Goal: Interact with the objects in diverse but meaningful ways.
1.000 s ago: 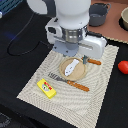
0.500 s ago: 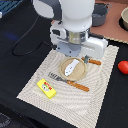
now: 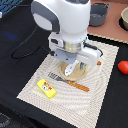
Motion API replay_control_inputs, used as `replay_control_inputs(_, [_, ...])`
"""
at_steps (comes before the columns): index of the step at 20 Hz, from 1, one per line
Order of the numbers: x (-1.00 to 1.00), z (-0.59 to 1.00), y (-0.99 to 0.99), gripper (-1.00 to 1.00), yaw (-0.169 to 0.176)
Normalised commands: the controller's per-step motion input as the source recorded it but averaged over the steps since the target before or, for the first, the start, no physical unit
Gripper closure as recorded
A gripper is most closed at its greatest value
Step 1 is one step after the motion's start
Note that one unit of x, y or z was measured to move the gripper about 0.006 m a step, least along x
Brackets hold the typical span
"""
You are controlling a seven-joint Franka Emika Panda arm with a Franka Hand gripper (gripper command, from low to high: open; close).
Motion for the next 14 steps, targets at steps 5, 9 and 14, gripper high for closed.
replay_control_inputs(5, [0.00,-0.34,0.00,1.00,-0.021])
replay_control_inputs(9, [0.03,-0.28,0.00,1.00,-0.016])
replay_control_inputs(14, [0.09,-0.23,0.01,1.00,-0.014])
